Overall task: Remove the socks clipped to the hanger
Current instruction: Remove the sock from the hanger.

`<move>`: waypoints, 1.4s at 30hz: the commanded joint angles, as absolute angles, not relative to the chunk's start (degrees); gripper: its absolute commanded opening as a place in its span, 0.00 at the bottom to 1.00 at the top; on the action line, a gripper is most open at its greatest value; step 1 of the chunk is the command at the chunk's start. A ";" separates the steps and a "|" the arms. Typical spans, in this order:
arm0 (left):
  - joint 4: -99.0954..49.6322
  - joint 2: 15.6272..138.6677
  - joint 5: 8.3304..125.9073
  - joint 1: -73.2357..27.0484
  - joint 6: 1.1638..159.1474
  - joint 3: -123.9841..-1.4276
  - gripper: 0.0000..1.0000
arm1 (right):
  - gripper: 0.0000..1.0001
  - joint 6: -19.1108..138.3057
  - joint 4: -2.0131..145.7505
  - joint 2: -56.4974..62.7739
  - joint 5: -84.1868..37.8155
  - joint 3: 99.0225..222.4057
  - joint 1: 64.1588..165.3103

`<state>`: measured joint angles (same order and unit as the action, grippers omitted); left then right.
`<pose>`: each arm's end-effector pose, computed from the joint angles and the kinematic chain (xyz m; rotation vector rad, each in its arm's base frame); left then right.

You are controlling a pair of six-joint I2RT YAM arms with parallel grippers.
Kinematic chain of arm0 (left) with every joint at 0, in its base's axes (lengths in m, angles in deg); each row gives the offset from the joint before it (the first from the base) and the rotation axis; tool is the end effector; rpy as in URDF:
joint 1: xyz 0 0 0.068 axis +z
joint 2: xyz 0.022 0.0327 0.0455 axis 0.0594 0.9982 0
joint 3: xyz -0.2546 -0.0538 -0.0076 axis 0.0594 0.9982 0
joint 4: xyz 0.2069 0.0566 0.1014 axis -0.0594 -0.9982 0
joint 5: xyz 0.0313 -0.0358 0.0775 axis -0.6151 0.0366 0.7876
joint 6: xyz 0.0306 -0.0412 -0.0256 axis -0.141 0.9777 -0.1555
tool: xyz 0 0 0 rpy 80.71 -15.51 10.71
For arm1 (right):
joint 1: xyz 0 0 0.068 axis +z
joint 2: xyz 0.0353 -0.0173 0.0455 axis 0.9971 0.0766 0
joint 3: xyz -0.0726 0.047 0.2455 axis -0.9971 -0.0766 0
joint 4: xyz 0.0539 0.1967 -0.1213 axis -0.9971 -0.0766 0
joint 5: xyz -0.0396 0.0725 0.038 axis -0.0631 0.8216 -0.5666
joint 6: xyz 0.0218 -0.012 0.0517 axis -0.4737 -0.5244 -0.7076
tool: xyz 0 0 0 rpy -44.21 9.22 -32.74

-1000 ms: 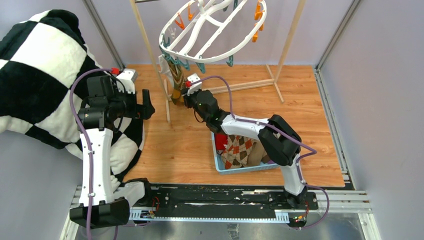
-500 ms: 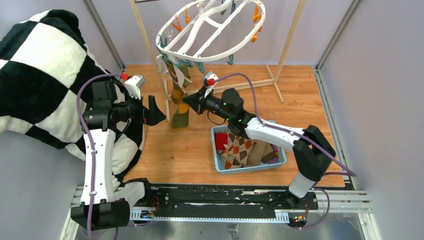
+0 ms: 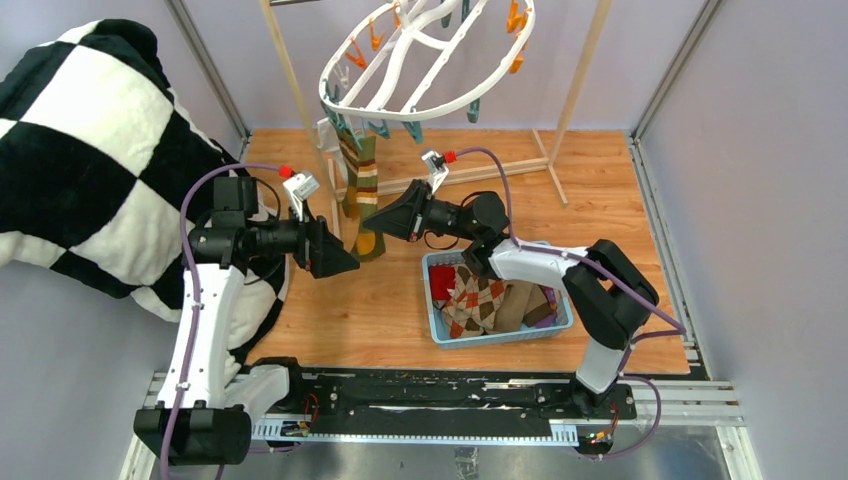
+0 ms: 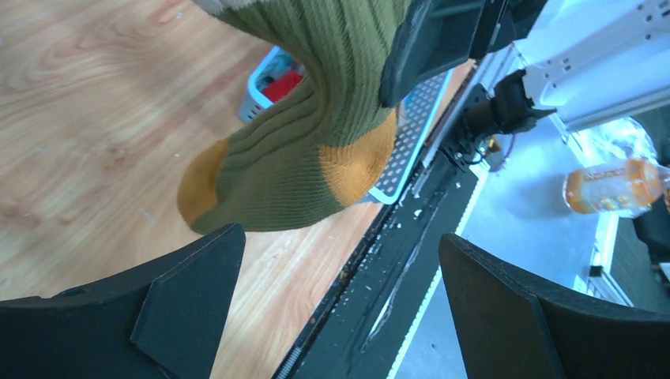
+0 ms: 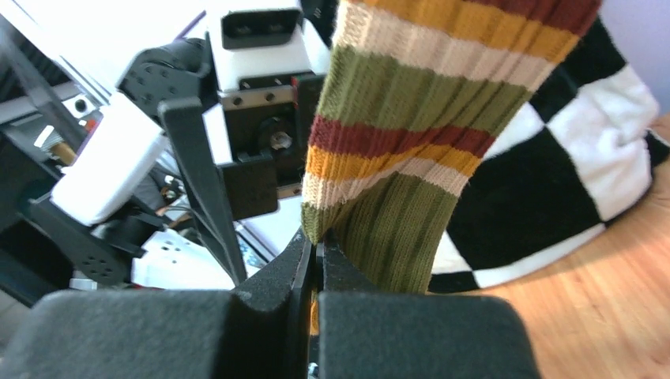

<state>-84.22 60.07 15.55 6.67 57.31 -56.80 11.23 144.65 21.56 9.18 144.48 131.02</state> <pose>0.1600 -0.0260 0.3451 0.5915 2.0627 -1.0998 0.2318 0.2723 0.3217 -0.6572 1.2124 1.8698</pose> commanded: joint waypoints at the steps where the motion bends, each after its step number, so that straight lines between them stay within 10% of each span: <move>1: -84.38 59.64 11.04 5.12 54.93 -54.99 1.00 | 0.00 3.27 155.16 20.68 11.89 145.21 132.08; 9: -84.40 60.97 8.45 5.08 52.73 -55.46 0.97 | 0.01 7.61 148.53 17.85 8.15 144.06 134.77; 19: -84.50 62.81 6.21 4.03 51.30 -56.04 0.11 | 0.31 23.18 128.38 5.80 -8.06 138.69 138.15; 28: -84.40 60.22 12.36 -0.34 49.93 -56.30 0.00 | 0.67 51.04 106.32 1.13 -39.02 147.16 143.83; 42: -84.40 58.37 12.69 -1.69 50.21 -55.12 0.00 | 0.62 59.98 104.98 16.14 -37.22 166.58 141.77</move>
